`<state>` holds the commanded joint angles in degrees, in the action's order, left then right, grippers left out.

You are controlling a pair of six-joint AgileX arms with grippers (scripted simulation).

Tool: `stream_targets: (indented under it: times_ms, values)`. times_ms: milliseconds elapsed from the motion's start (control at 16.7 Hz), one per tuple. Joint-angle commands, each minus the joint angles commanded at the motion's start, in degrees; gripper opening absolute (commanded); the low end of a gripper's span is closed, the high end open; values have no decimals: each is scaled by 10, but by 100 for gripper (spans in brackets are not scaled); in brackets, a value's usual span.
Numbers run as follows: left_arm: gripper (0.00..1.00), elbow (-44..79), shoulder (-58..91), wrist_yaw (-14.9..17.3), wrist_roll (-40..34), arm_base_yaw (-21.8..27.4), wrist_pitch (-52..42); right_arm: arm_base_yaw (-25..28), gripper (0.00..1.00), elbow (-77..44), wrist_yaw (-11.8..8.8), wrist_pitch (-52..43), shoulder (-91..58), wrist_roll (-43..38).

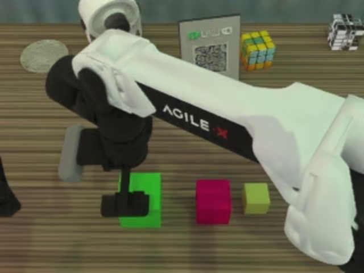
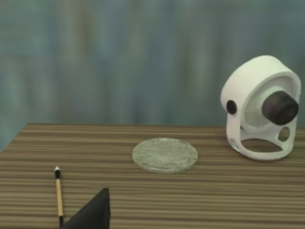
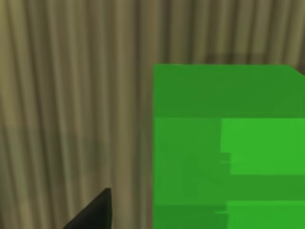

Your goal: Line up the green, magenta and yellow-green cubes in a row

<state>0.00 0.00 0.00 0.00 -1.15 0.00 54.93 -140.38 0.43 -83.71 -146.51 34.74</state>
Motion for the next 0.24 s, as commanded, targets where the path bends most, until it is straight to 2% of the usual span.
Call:
stream_targets:
  times_ms: [240]
  values:
    - [100,0,0,0,0,0,0,0,100,-42,1,-41,-1,-1]
